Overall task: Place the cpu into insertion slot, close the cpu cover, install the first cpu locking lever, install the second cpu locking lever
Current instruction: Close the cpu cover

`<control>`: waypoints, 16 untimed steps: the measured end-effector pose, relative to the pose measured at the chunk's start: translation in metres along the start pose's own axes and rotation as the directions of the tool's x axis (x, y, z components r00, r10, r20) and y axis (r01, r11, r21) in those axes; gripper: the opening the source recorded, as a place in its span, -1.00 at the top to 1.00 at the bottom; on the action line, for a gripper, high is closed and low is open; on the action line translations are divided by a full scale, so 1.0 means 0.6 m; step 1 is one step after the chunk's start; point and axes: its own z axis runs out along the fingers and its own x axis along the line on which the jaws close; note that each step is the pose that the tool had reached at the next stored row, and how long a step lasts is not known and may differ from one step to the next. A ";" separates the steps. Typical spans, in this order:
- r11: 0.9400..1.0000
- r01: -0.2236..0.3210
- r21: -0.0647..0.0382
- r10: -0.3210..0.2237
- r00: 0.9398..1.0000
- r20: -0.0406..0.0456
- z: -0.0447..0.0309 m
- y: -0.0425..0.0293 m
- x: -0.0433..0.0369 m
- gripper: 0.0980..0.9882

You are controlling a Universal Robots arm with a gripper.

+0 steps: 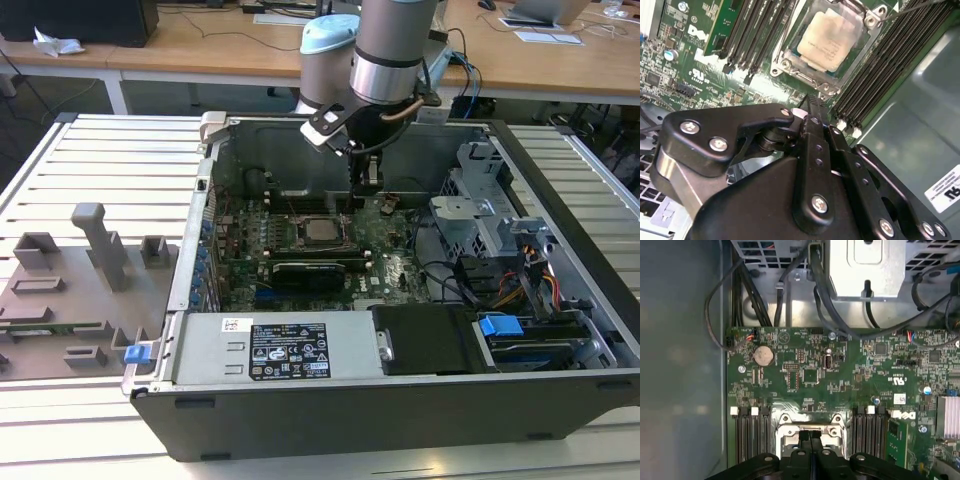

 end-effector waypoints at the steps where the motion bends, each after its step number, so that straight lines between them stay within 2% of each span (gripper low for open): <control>1: 1.000 0.000 0.000 0.000 1.000 0.000 0.000 -0.003 0.000 0.98; 16: 1.000 0.000 0.000 0.000 1.000 0.000 0.003 -0.059 0.000 0.98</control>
